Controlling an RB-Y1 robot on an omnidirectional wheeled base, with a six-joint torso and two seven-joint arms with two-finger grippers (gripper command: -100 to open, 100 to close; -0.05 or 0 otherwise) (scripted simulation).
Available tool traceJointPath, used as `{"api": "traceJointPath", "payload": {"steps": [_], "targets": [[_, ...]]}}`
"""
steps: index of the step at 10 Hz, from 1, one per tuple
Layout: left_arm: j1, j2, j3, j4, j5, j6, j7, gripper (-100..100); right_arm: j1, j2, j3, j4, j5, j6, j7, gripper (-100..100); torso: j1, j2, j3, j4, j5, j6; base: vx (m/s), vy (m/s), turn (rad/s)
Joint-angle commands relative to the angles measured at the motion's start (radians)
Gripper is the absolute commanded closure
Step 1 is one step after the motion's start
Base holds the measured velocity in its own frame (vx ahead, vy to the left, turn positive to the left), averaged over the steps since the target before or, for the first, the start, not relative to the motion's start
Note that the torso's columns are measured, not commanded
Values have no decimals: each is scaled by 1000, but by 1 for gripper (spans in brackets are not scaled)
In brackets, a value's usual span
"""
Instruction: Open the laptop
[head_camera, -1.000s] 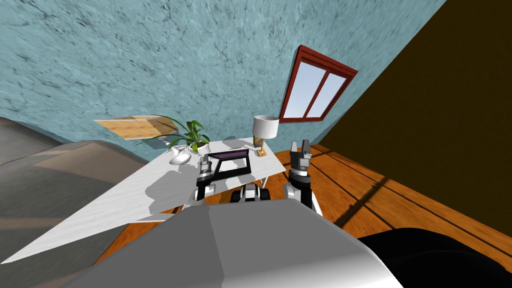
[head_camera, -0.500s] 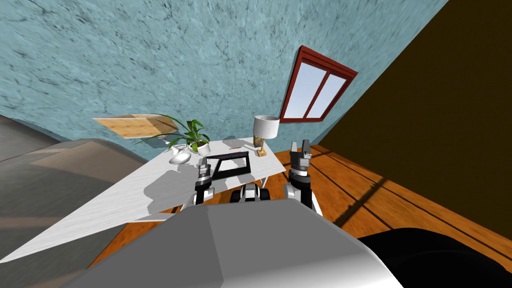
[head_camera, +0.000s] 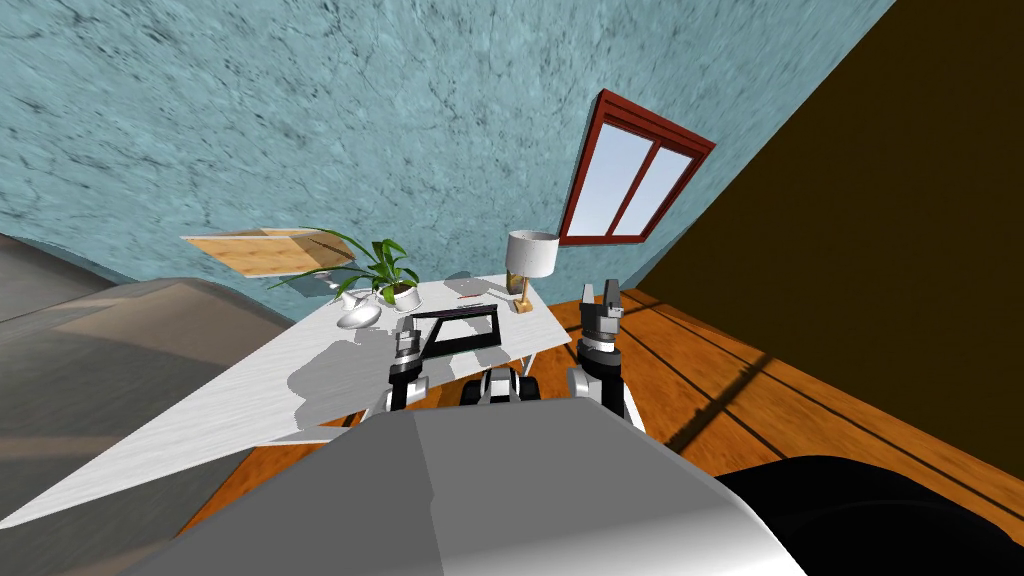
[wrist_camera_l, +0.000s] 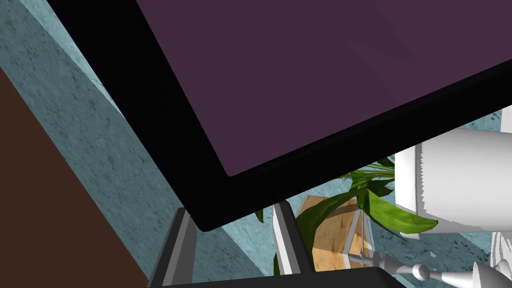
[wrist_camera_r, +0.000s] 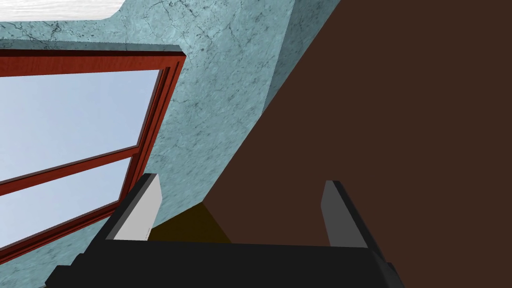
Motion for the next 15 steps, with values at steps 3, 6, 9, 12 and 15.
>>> {"api": "traceJointPath", "payload": {"steps": [3,6,9,12,15], "targets": [[34,-7,4,25,6,-87,-2,100,0,0,0,0,0,0,0,0,-3,-1,0,2,0,-1,2,-8,9],[34,-7,4,25,6,-87,-2,100,0,0,0,0,0,0,0,0,-5,-1,0,5,-5,1,-1,4,-11],[34,-7,4,25,6,-87,-2,100,0,0,0,0,0,0,0,0,-1,0,1,5,-4,0,-1,3,-2],[-7,18,-1,2,13,-19,6,-100,0,0,0,0,0,0,0,0,-4,8,3,4,-5,0,-48,-17,37],[-48,44,-5,-20,20,50,14,-100,0,0,0,0,0,0,0,0,3,12,4,3,-2,1,-61,-38,18]]}}
